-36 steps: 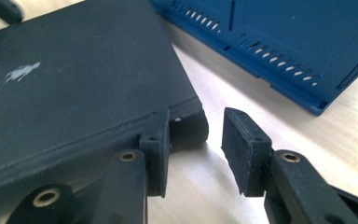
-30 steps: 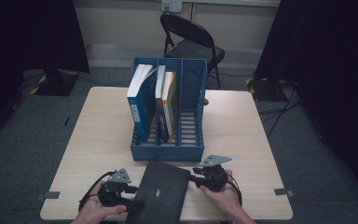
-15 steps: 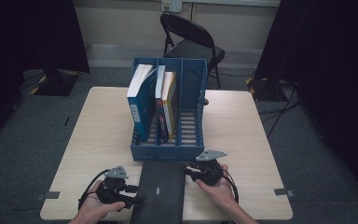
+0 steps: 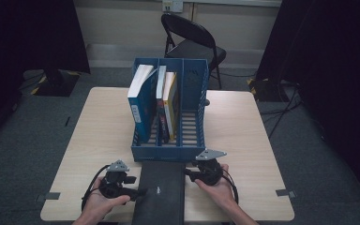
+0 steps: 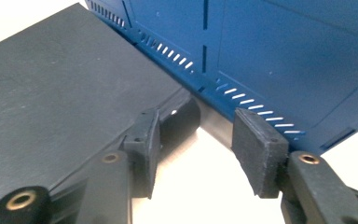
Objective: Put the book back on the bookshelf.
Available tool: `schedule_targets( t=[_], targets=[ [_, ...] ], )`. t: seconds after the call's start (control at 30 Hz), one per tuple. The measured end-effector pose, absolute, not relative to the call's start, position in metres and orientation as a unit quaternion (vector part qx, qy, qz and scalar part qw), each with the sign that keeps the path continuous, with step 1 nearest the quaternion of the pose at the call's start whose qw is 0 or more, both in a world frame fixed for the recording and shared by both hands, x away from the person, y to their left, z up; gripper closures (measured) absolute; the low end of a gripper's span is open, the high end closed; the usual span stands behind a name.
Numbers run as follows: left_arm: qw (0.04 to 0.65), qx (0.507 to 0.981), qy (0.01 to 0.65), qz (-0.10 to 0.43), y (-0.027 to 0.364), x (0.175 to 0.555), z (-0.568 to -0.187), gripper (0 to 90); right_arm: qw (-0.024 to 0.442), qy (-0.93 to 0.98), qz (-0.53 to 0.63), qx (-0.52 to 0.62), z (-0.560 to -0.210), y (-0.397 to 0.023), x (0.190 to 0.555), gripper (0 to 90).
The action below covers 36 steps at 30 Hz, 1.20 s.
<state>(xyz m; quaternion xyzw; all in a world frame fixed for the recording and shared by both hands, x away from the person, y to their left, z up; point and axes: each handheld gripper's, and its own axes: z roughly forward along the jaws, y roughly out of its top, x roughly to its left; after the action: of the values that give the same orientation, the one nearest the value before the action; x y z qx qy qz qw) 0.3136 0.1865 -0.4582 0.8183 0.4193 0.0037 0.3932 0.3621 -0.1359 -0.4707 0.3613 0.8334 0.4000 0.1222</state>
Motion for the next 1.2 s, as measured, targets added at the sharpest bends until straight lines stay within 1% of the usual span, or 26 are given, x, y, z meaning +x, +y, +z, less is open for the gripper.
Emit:
schedule_targets(
  t=[0.2, 0.33, 0.43, 0.47, 0.53, 0.63, 0.7, 0.8, 0.87, 1.03, 1.2],
  targets=[
    [0.395, 0.808, 0.437, 0.008, 0.184, 0.328, -0.464, 21.6, 0.114, 0.834, 0.411, 0.349, -0.467, -0.136, 0.352, 47.3],
    [0.395, 0.812, 0.429, -0.001, 0.18, 0.335, -0.47, 23.7, 0.11, 0.835, 0.411, 0.349, -0.468, -0.137, 0.35, 46.5],
    [0.41, 0.809, 0.422, -0.011, 0.178, 0.341, -0.47, 34.4, 0.109, 0.836, 0.406, 0.354, -0.472, -0.139, 0.352, 46.3],
    [0.411, 0.81, 0.418, -0.015, 0.176, 0.342, -0.47, 34.9, 0.109, 0.836, 0.403, 0.355, -0.472, -0.139, 0.352, 46.2],
    [0.41, 0.809, 0.421, -0.025, 0.175, 0.346, -0.471, 34.7, 0.109, 0.837, 0.399, 0.359, -0.473, -0.139, 0.352, 46.1],
    [0.409, 0.811, 0.416, -0.035, 0.175, 0.351, -0.473, 31.5, 0.113, 0.839, 0.396, 0.357, -0.473, -0.139, 0.351, 46.2],
    [0.416, 0.808, 0.417, -0.033, 0.175, 0.351, -0.475, 31.1, 0.113, 0.839, 0.397, 0.355, -0.473, -0.139, 0.35, 46.1],
    [0.431, 0.799, 0.419, -0.024, 0.177, 0.346, -0.478, 31.1, 0.114, 0.839, 0.396, 0.355, -0.474, -0.139, 0.35, 46.2],
    [0.422, 0.801, 0.424, -0.031, 0.176, 0.347, -0.476, 32.5, 0.114, 0.839, 0.396, 0.355, -0.474, -0.139, 0.35, 46.2],
    [0.412, 0.792, 0.445, -0.067, 0.176, 0.352, -0.477, 31.0, 0.114, 0.839, 0.396, 0.356, -0.474, -0.139, 0.349, 46.1],
    [0.409, 0.796, 0.443, -0.055, 0.175, 0.35, -0.473, 34.6, 0.11, 0.84, 0.398, 0.352, -0.474, -0.14, 0.35, 45.9]
  ],
)
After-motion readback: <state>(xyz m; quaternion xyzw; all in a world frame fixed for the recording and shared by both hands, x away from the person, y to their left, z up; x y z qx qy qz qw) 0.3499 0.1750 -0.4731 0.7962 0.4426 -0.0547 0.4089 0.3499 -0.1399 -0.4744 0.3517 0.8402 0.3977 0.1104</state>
